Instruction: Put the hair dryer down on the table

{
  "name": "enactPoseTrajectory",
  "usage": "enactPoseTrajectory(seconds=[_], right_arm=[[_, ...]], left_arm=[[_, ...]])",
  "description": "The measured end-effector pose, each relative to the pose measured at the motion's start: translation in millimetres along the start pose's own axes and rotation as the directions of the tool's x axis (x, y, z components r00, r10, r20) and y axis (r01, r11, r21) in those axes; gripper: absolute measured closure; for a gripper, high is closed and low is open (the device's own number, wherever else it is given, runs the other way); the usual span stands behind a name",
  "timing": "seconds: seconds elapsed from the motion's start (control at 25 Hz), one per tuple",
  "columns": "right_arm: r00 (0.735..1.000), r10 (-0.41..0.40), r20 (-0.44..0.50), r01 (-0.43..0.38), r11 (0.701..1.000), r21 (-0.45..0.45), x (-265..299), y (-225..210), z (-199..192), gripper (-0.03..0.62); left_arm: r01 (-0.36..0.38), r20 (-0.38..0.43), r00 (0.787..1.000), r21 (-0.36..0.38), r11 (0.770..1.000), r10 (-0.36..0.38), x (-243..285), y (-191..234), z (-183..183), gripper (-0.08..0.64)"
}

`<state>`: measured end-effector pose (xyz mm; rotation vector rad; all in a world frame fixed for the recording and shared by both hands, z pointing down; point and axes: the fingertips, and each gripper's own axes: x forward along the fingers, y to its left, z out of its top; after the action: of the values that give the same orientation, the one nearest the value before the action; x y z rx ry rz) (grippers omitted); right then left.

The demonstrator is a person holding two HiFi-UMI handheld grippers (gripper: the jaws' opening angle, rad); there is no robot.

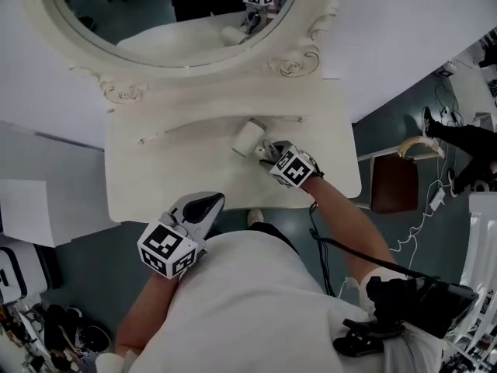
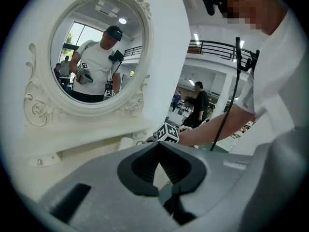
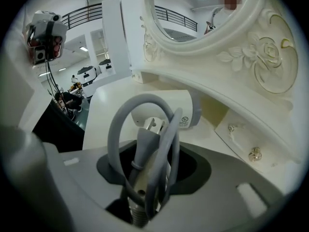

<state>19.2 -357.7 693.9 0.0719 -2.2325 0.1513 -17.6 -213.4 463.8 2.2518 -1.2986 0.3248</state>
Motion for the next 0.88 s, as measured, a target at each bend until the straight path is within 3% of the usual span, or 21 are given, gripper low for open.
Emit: enactPoseTrajectory(seconds=[0.32, 0.88], right_arm=[[1.0, 0.027, -0.011, -0.027, 0.998, -0.057, 11, -9, -1, 0.4], [1.0, 0.02, 0.006, -0.019, 0.99, -0.142, 18, -13, -1, 0.398]], left_arm=[[-0.049, -0.013, 0.999, -0.024, 0.999, 0.048, 6, 4, 3, 0.561], [-0.038, -0.045, 0.998, 0.0, 0.999, 0.038, 19, 4, 7, 0.561]])
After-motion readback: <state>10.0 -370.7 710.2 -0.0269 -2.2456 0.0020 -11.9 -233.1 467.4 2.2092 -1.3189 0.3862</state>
